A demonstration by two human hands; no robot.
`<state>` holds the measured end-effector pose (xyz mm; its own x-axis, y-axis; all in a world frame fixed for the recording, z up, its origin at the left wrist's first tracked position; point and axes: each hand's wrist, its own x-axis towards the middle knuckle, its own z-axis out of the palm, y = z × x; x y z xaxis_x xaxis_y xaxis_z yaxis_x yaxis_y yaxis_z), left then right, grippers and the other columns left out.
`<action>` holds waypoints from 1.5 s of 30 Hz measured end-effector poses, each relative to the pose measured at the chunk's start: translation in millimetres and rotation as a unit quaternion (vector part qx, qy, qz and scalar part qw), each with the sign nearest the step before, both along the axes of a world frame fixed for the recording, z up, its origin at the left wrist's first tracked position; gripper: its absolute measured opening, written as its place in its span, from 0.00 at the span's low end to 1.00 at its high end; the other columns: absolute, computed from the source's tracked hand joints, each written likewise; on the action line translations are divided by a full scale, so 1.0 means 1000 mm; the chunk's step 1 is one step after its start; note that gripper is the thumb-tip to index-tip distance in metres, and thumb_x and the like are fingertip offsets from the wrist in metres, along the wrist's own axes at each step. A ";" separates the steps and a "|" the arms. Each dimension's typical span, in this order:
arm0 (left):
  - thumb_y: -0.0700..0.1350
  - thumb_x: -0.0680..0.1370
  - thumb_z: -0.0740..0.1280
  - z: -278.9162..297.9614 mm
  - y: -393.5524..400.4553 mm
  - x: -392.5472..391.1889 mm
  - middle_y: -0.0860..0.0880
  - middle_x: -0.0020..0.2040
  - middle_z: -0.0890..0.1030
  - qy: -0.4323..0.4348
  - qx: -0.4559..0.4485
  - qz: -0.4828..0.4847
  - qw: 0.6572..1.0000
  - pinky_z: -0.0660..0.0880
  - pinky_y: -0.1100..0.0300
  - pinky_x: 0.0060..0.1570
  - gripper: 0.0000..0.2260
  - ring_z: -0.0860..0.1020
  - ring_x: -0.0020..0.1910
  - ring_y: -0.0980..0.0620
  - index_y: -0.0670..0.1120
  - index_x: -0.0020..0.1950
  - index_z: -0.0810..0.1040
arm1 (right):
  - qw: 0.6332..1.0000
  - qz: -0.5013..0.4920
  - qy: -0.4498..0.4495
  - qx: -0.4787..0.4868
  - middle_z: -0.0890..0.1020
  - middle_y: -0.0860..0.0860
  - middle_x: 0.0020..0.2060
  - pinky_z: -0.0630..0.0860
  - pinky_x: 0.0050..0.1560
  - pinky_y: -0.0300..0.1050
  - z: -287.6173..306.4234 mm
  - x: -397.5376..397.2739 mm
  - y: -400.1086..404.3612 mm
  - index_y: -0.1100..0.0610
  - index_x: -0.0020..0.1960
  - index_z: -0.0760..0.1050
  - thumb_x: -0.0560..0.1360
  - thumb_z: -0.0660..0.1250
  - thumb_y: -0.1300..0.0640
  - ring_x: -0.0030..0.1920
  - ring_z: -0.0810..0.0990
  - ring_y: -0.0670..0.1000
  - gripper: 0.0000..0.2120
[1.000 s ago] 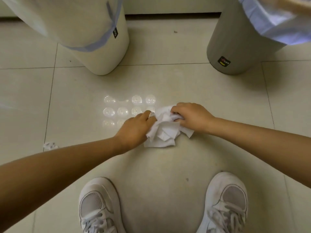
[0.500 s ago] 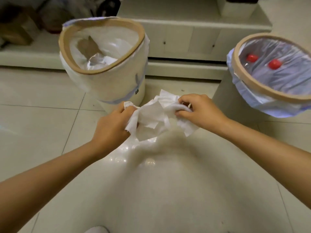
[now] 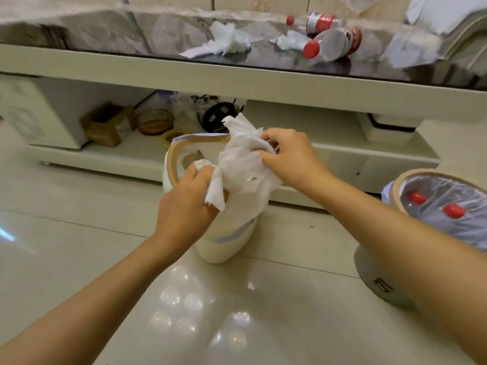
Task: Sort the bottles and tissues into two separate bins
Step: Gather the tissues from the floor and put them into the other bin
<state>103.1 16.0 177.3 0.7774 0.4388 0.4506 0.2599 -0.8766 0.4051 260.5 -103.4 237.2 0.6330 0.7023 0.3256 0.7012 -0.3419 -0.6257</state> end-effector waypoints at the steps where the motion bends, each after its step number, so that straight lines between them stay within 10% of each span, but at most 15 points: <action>1: 0.58 0.79 0.54 0.004 0.008 0.004 0.50 0.57 0.73 0.007 -0.010 0.012 1.000 0.76 0.51 0.34 0.17 0.74 0.40 0.49 0.49 0.59 0.71 | 1.000 -0.008 0.003 0.002 0.82 0.52 0.42 0.78 0.42 0.48 0.003 0.000 0.011 0.55 0.49 0.80 0.74 0.64 0.59 0.41 0.78 0.52 0.07; 6: 0.49 0.82 0.57 0.018 0.051 0.024 0.46 0.64 0.70 0.066 -0.068 0.045 0.994 0.74 0.47 0.49 0.16 0.75 0.51 0.45 0.50 0.69 0.65 | 0.996 -0.027 0.067 0.045 0.80 0.52 0.41 0.78 0.43 0.50 -0.001 -0.004 0.058 0.56 0.48 0.78 0.73 0.64 0.62 0.42 0.78 0.52 0.06; 15: 0.51 0.80 0.57 0.000 0.092 0.031 0.52 0.65 0.68 0.050 -0.010 0.047 0.998 0.75 0.52 0.43 0.13 0.75 0.47 0.49 0.59 0.64 0.67 | 0.993 -0.108 0.031 -0.038 0.78 0.54 0.41 0.63 0.29 0.45 -0.040 0.002 0.097 0.55 0.54 0.66 0.73 0.61 0.64 0.36 0.73 0.53 0.11; 24: 0.49 0.80 0.58 -0.009 0.108 0.044 0.51 0.64 0.70 0.046 -0.018 0.052 0.997 0.77 0.50 0.40 0.12 0.77 0.45 0.47 0.54 0.62 0.70 | 0.912 -0.043 -0.008 -0.409 0.79 0.54 0.54 0.69 0.61 0.52 -0.056 0.010 0.108 0.55 0.55 0.76 0.75 0.62 0.52 0.56 0.75 0.57 0.11; 30: 0.44 0.77 0.61 0.004 0.099 0.062 0.52 0.50 0.72 0.019 -0.023 0.022 0.999 0.70 0.60 0.34 0.04 0.72 0.39 0.53 0.50 0.51 0.73 | 0.972 -0.127 -0.039 -0.194 0.79 0.51 0.33 0.64 0.33 0.42 -0.059 0.015 0.086 0.55 0.36 0.78 0.72 0.61 0.58 0.36 0.73 0.55 0.10; 34: 0.40 0.74 0.64 -0.003 0.102 0.082 0.52 0.41 0.75 0.066 0.012 0.010 0.998 0.63 0.61 0.36 0.06 0.76 0.42 0.51 0.48 0.47 0.78 | 0.974 -0.192 -0.019 -0.117 0.82 0.52 0.38 0.75 0.41 0.46 -0.064 0.025 0.073 0.56 0.40 0.80 0.71 0.61 0.56 0.42 0.78 0.57 0.09; 37: 0.39 0.75 0.63 -0.012 0.107 0.090 0.46 0.63 0.74 0.188 -0.084 0.005 0.979 0.72 0.58 0.48 0.22 0.76 0.56 0.46 0.51 0.69 0.69 | 0.975 -0.195 -0.020 -0.102 0.83 0.51 0.42 0.76 0.43 0.47 -0.066 0.027 0.067 0.54 0.44 0.81 0.72 0.62 0.54 0.45 0.79 0.55 0.09; 39: 0.35 0.74 0.62 -0.009 0.102 0.090 0.42 0.77 0.53 0.226 -0.143 -0.002 0.964 0.74 0.56 0.54 0.35 0.71 0.63 0.43 0.54 0.77 0.54 | 0.979 -0.181 -0.022 -0.088 0.83 0.49 0.46 0.74 0.46 0.45 -0.068 0.027 0.065 0.51 0.48 0.81 0.73 0.62 0.54 0.49 0.78 0.53 0.10; 45: 0.31 0.75 0.58 -0.010 0.087 0.069 0.47 0.78 0.55 -0.034 -0.177 0.054 0.982 0.65 0.54 0.65 0.32 0.60 0.74 0.49 0.53 0.77 0.60 | 0.989 -0.132 -0.051 -0.046 0.73 0.48 0.66 0.63 0.67 0.50 -0.078 0.016 0.058 0.51 0.65 0.73 0.77 0.60 0.51 0.68 0.66 0.51 0.17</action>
<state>171.9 103.0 167.7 0.6913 0.6553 0.3044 0.3047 -0.6463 0.6996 276.9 -45.9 159.2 0.7654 0.5468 0.3393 0.6377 -0.5738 -0.5139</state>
